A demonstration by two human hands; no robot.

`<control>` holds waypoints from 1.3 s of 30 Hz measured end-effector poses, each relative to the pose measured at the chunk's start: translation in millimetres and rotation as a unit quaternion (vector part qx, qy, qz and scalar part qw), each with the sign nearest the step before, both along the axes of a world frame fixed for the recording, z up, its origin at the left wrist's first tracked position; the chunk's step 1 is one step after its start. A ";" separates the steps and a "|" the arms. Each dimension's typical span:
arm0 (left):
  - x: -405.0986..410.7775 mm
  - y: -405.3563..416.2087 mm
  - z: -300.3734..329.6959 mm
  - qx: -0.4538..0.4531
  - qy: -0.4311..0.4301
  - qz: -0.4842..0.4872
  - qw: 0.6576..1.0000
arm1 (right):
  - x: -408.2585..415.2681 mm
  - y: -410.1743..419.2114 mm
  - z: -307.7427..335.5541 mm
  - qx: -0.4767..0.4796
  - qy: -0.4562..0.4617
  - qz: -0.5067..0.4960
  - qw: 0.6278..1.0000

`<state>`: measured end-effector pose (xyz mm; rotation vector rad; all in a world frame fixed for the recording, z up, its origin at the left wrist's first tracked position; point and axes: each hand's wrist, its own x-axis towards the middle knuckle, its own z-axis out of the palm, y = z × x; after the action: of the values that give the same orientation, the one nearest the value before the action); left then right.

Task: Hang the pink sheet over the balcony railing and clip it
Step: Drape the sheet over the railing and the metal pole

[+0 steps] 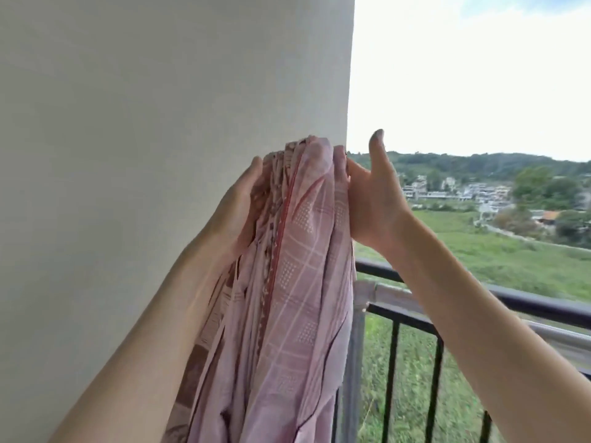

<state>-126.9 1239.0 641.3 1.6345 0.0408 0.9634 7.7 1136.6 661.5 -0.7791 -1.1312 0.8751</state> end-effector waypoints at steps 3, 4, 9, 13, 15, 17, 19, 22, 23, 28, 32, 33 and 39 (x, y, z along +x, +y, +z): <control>54.0 -13.4 -1.8 0.026 0.023 -0.039 0.999 | 49.1 -28.4 -0.7 -0.014 0.001 -0.036 0.999; 70.4 -18.5 -7.3 0.022 0.031 -0.059 0.998 | 63.8 -38.5 -4.9 -0.024 0.008 -0.052 0.998; 143.4 -38.2 -48.4 0.002 0.069 -0.143 0.987 | 133.2 -78.5 -44.7 -0.090 0.064 -0.105 0.988; 200.0 -40.0 -66.1 0.069 0.107 -0.148 0.981 | 177.6 -92.5 -62.5 -0.123 0.090 -0.175 0.973; 227.6 -47.8 -85.1 0.094 0.128 -0.142 0.977 | 198.9 -103.3 -80.3 -0.136 0.095 -0.205 0.965; 249.0 -49.2 -106.8 0.105 0.134 -0.145 0.975 | 214.2 -109.1 -99.7 -0.151 0.085 -0.241 0.955; 268.6 -46.6 -128.2 0.110 0.136 -0.154 0.972 | 228.3 -113.6 -118.8 -0.159 0.087 -0.271 0.945; 289.0 -49.1 -149.5 0.120 0.139 -0.175 0.967 | 239.0 -128.4 -140.0 -0.179 0.085 -0.301 0.933; 297.2 -53.4 -156.4 0.127 0.136 -0.180 0.966 | 244.8 -135.4 -148.0 -0.186 0.075 -0.311 0.929; 326.5 -62.1 -161.8 0.120 0.070 -0.221 0.965 | 255.0 -160.4 -150.9 -0.145 0.071 -0.363 0.918; 359.3 -73.9 -180.0 0.204 0.063 -0.183 0.960 | 292.8 -167.9 -171.9 -0.159 0.049 -0.395 0.903; 364.7 -73.9 -187.6 0.233 0.086 -0.167 0.954 | 300.2 -167.0 -181.0 -0.183 0.043 -0.401 0.897; 389.4 -47.7 -234.4 0.333 0.232 -0.102 0.908 | 320.0 -151.0 -226.0 -0.294 0.014 -0.336 0.895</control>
<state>262.6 1191.3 406.9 2.4213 -0.1507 0.4138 327.7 985.6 435.5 -1.5387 -0.4778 0.6187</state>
